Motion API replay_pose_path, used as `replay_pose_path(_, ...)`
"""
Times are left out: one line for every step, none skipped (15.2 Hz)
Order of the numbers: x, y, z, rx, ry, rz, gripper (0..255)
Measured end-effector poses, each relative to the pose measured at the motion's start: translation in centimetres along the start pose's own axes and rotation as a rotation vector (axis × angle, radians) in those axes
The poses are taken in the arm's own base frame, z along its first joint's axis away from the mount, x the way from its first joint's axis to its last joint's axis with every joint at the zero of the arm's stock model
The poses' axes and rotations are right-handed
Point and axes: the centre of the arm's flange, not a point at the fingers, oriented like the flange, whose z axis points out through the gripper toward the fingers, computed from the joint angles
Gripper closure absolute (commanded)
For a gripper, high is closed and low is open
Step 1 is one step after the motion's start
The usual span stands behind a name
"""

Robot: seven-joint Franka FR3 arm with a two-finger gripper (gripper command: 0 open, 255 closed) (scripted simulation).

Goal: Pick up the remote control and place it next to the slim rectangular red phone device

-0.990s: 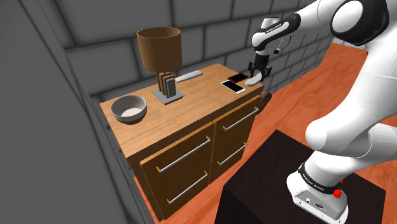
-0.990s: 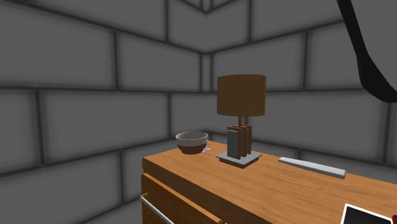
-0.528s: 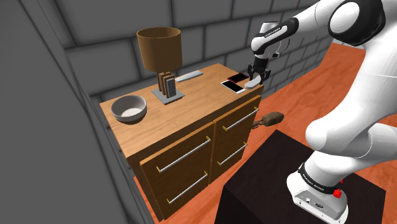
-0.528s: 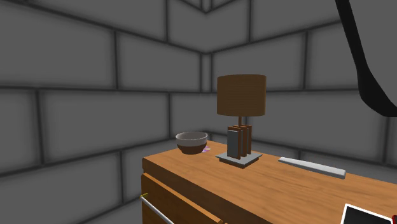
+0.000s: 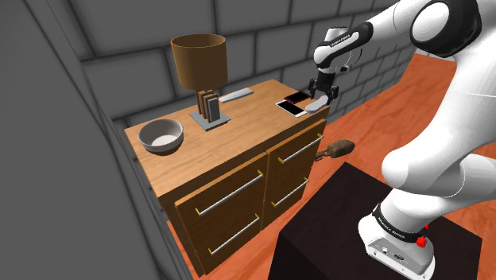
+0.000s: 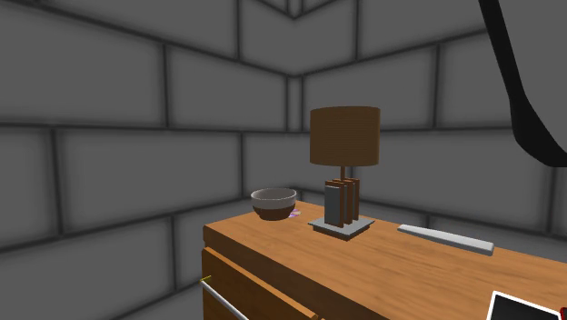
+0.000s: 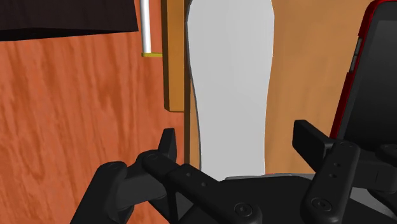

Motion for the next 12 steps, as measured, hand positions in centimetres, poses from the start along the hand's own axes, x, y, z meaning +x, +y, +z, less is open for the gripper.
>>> replay_pose_path(0.0, 0.0, 0.0, 0.000, 0.000, 0.000, 0)
replay_pose_path(0.0, 0.0, -0.7, 0.000, 0.000, 0.000, 0)
replay_pose_path(0.1, 0.1, -1.6, 0.000, 0.000, 0.000, 0)
replay_pose_path(0.0, 0.0, -2.7, 0.001, 0.000, 0.001, 0)
replay_pose_path(-0.1, -0.1, -3.8, 0.001, 0.001, 0.000, 0)
replay_pose_path(0.0, 0.0, -4.4, 0.001, 0.001, 0.000, 0)
replay_pose_path(0.0, 0.0, -4.7, 0.001, 0.001, 0.000, 0)
replay_pose_path(0.0, 0.0, -4.8, 0.001, 0.000, 0.000, 0)
replay_pose_path(0.0, 0.0, -4.9, 0.000, 0.000, 0.000, 0)
replay_pose_path(0.0, 0.0, -5.0, 0.000, 0.000, 0.000, 0)
replay_pose_path(0.0, 0.0, -5.0, 0.000, 0.000, 0.000, 0)
replay_pose_path(0.0, 0.0, -5.0, 0.000, 0.000, 0.000, 0)
